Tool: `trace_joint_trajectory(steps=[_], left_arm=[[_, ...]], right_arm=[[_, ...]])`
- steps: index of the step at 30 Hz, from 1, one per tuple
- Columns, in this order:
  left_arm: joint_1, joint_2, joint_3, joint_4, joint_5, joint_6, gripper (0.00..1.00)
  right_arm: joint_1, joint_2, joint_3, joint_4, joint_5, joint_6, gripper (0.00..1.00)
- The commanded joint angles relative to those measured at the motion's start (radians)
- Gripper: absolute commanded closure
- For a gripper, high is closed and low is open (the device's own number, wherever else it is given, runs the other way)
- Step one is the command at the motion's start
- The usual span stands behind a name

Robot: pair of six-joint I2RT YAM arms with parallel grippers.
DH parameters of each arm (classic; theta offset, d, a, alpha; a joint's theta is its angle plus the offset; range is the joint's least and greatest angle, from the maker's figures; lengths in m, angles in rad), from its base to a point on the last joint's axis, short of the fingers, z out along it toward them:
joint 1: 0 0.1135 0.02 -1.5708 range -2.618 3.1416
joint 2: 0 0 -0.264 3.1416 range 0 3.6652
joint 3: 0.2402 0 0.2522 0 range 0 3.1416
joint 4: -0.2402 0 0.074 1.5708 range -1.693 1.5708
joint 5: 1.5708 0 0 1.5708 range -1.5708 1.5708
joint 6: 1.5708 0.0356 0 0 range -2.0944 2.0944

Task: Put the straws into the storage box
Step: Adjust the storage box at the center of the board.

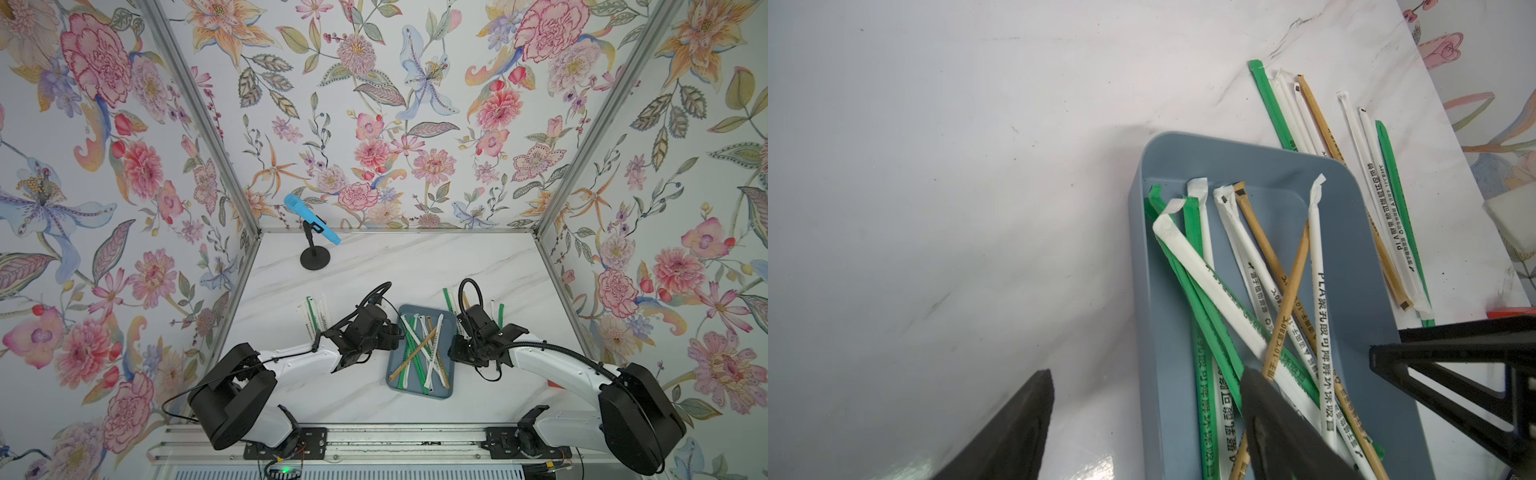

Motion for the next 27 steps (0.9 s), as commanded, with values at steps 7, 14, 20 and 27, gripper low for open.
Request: trace_joint_trajectory(steps=[7, 14, 20, 27], left_arm=[[-0.002, -0.036, -0.029, -0.003, -0.041, -0.009, 0.26], [0.002, -0.057, -0.049, -0.007, -0.051, -0.017, 0.25], [0.003, -0.063, -0.041, -0.028, -0.068, -0.012, 0.26], [0.005, -0.077, -0.037, -0.037, -0.103, -0.008, 0.24]], right_arm=[[0.004, 0.171, 0.194, 0.090, -0.047, -0.075, 0.57], [0.002, 0.255, 0.290, 0.089, -0.098, -0.116, 0.57], [-0.047, 0.172, 0.274, 0.032, -0.027, -0.163, 0.55], [-0.313, -0.023, 0.158, -0.070, 0.039, -0.243, 0.54]])
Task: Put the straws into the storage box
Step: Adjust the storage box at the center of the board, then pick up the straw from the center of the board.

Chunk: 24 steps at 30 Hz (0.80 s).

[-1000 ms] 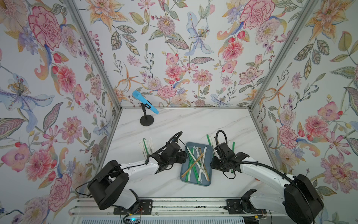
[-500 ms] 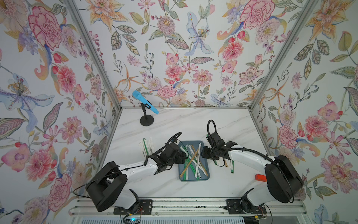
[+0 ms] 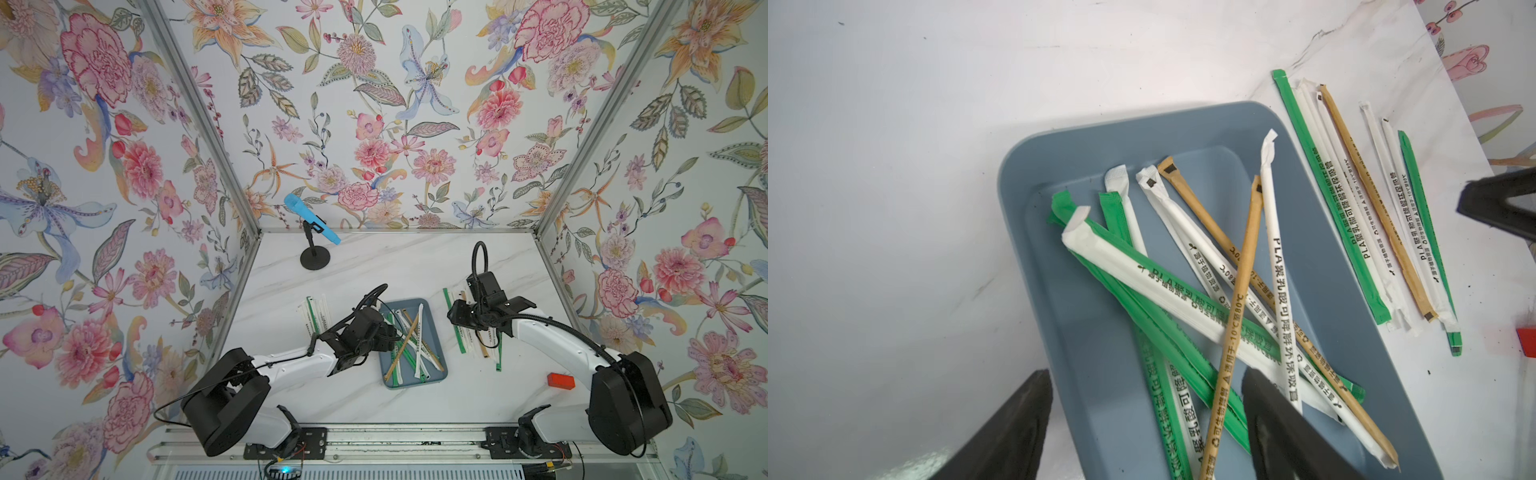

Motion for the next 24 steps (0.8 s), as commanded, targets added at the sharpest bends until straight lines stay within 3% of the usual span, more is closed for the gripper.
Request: trace_joint_trajectory(steps=[1, 5, 8, 17, 24], left_arm=[[0.006, -0.028, 0.001, -0.021, -0.045, 0.005, 0.24], [0.006, -0.016, 0.009, -0.021, -0.035, 0.012, 0.23], [0.005, -0.008, 0.014, -0.023, -0.038, 0.026, 0.22], [0.004, -0.039, 0.008, -0.033, -0.092, 0.045, 0.12], [0.005, -0.048, -0.001, -0.038, -0.099, 0.049, 0.10]], right_arm=[[-0.134, -0.050, -0.066, -0.080, 0.046, -0.068, 0.54], [-0.318, -0.044, -0.106, -0.081, 0.070, -0.113, 0.55], [-0.374, -0.011, -0.100, -0.082, 0.081, -0.159, 0.57], [-0.401, 0.121, -0.092, -0.038, 0.073, -0.216, 0.62], [-0.380, 0.175, -0.092, 0.005, 0.074, -0.212, 0.63]])
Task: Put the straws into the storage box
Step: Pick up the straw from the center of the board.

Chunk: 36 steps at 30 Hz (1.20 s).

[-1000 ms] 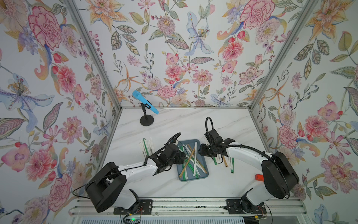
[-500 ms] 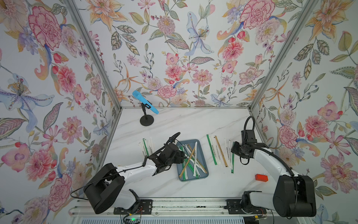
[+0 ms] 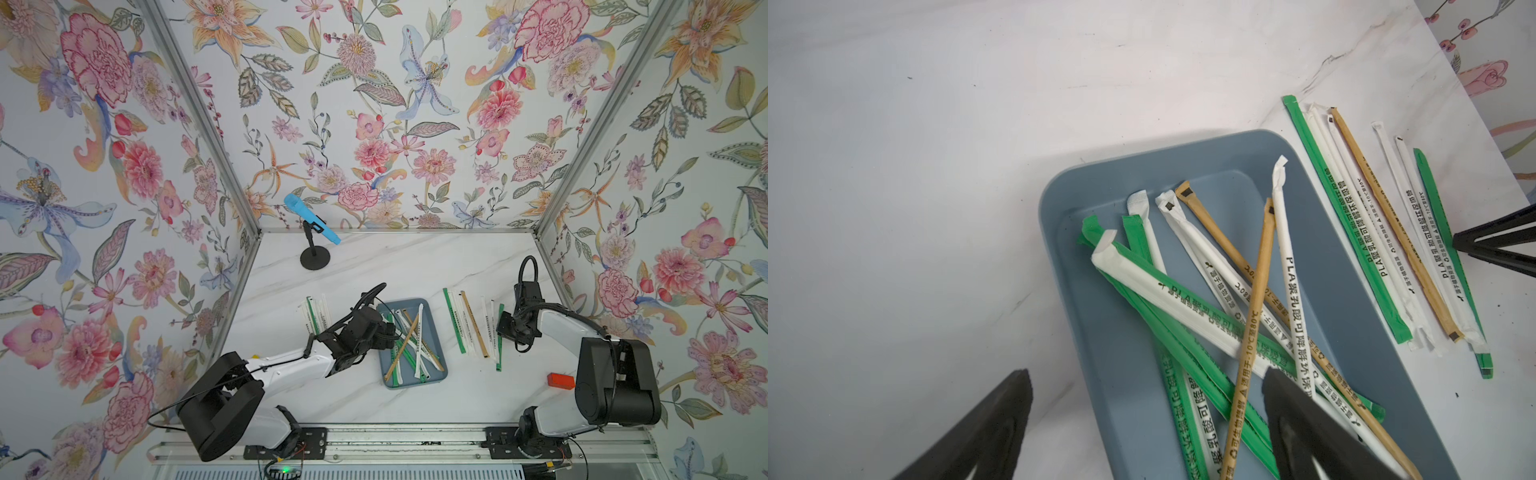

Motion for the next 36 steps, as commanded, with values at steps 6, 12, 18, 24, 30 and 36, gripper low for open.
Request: trace_joint_trajectory(steps=[6, 12, 18, 24, 30, 36], left_arm=[[0.006, -0.029, -0.010, -0.023, -0.032, 0.011, 0.10], [0.006, -0.043, -0.007, -0.038, -0.045, 0.016, 0.10], [0.005, -0.062, -0.008, -0.057, -0.073, 0.016, 0.10], [0.010, -0.074, -0.010, -0.066, -0.086, 0.010, 0.09], [0.030, -0.111, -0.034, -0.068, -0.092, -0.004, 0.08], [0.083, -0.148, -0.063, -0.096, -0.089, -0.022, 0.07]], right_arm=[[0.010, 0.030, 0.000, 0.035, 0.010, -0.017, 0.64], [-0.019, 0.091, 0.003, 0.035, 0.018, -0.022, 0.80], [-0.015, 0.025, 0.000, 0.008, 0.007, -0.020, 0.94], [0.055, -0.137, 0.036, -0.079, 0.016, 0.015, 0.96], [0.298, -0.270, 0.162, -0.196, 0.007, 0.099, 0.95], [0.600, -0.152, 0.284, -0.195, -0.025, 0.184, 0.94]])
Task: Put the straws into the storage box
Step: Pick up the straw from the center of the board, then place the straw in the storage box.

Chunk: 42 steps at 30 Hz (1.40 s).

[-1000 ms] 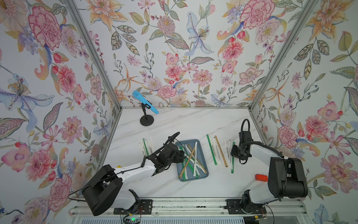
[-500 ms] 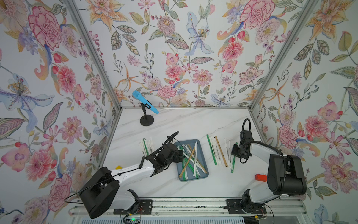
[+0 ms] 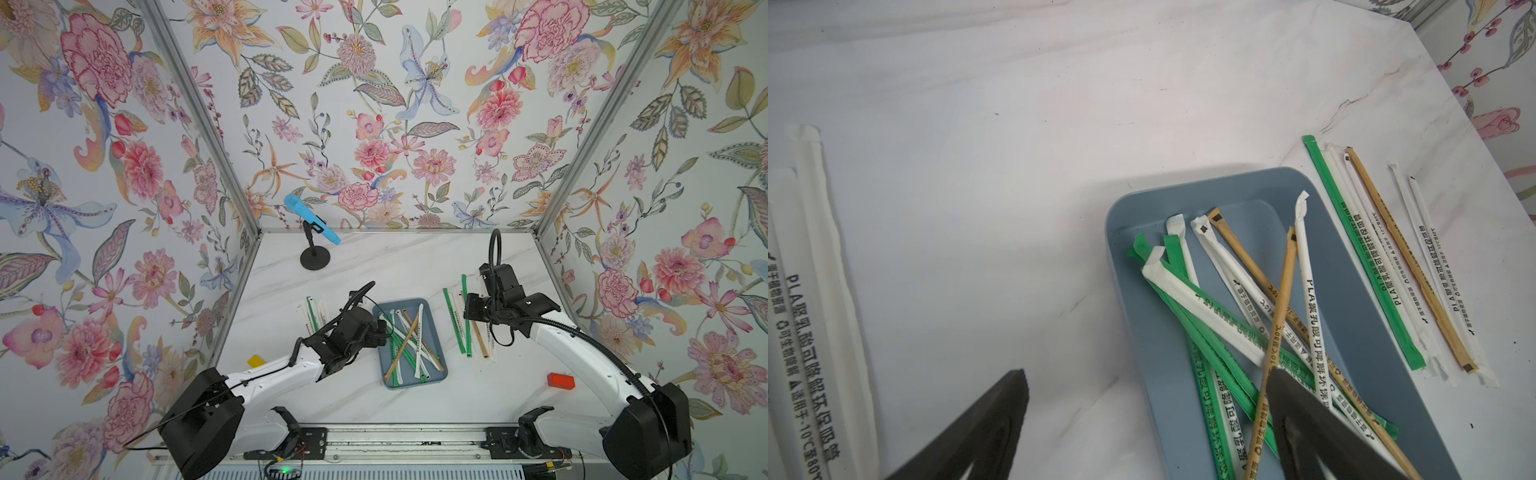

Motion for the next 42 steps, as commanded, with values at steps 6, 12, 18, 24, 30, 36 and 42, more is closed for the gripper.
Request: trace_joint_trajectory(steps=[6, 12, 18, 24, 30, 36, 42], left_arm=[[0.083, -0.084, -0.037, -0.104, -0.065, -0.033, 0.07], [0.167, -0.163, -0.094, -0.111, -0.051, -0.045, 0.07], [0.236, -0.218, -0.129, -0.133, -0.043, -0.033, 0.07], [0.274, -0.224, -0.126, -0.153, -0.053, -0.018, 0.04], [0.345, -0.173, -0.102, -0.127, -0.002, 0.007, 0.05], [0.352, -0.081, -0.042, -0.091, 0.039, 0.055, 0.11], [0.368, -0.006, 0.006, -0.051, 0.036, 0.090, 0.14]], right_arm=[[0.260, 0.238, 0.100, 0.036, -0.017, 0.098, 0.94], [0.300, 0.322, 0.080, 0.087, -0.046, 0.115, 0.94], [0.303, 0.382, 0.046, 0.138, 0.006, 0.152, 0.95], [0.309, 0.453, 0.022, 0.191, 0.014, 0.177, 0.90], [0.339, 0.446, 0.016, 0.225, 0.047, 0.196, 0.60], [0.343, 0.346, -0.019, 0.225, 0.063, 0.218, 0.40], [0.346, 0.286, -0.023, 0.224, 0.032, 0.228, 0.39]])
